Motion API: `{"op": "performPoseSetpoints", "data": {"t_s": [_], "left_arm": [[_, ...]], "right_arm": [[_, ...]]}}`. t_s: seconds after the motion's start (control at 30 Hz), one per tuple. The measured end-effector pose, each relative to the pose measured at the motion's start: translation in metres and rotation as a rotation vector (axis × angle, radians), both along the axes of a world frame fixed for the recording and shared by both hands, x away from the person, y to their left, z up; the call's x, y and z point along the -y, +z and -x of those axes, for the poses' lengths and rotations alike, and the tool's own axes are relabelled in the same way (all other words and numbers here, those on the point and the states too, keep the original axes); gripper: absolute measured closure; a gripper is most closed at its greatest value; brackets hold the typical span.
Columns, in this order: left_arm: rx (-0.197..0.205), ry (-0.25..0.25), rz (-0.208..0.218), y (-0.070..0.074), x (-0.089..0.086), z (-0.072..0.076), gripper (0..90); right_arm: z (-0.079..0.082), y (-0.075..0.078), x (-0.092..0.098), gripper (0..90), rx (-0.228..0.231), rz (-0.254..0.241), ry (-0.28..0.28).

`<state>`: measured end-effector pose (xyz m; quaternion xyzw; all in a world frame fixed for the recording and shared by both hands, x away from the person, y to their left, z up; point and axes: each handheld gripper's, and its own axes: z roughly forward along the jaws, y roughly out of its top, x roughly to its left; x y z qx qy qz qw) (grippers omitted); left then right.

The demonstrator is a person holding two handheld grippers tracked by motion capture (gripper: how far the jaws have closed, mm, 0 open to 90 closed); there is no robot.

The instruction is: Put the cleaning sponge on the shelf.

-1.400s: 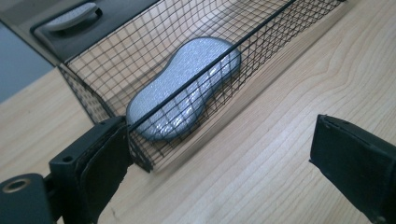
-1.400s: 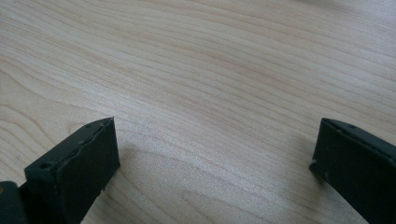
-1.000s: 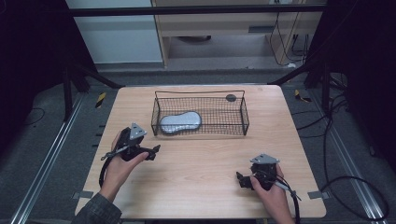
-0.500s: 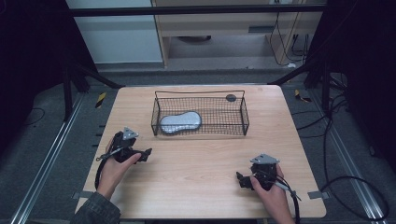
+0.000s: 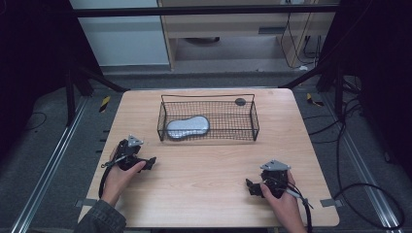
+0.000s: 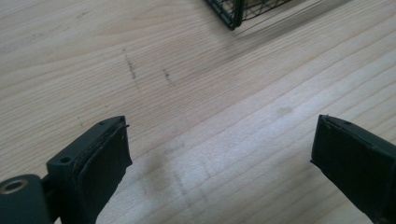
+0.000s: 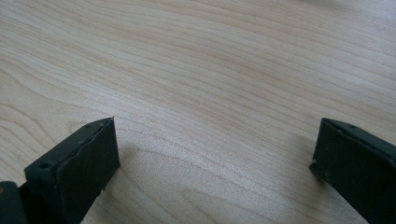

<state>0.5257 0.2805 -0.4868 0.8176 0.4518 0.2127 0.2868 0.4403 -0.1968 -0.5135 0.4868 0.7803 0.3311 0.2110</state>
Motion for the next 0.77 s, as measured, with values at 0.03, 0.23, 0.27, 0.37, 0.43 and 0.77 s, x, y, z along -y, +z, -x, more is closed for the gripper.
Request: {"op": "performPoseSetpoints", "data": {"t_s": [0.03,0.23,0.27,0.37,0.43,0.77], "left_arm": [[-0.004,0.008,-0.003,-0.002,-0.001,-0.001,3.6],[-0.007,0.020,0.029,-0.014,-0.007,-0.005,1.9],[-0.007,0.021,0.041,-0.015,-0.008,-0.005,1.6],[-0.013,0.031,0.074,-0.018,-0.012,-0.007,0.0],[0.023,0.022,0.095,-0.021,-0.014,-0.005,0.0],[0.024,0.023,0.095,-0.021,-0.014,-0.005,0.0]], "right_arm": [[0.000,0.000,0.000,0.7,0.000,0.000,0.000],[0.000,0.000,0.000,0.6,0.000,0.000,0.000],[0.000,0.000,0.000,0.6,0.000,0.000,0.000],[0.000,0.000,0.000,0.6,0.000,0.000,0.000],[0.000,0.000,0.000,0.6,0.000,0.000,0.000],[0.000,0.000,0.000,0.4,-0.002,-0.001,-0.001]]}}
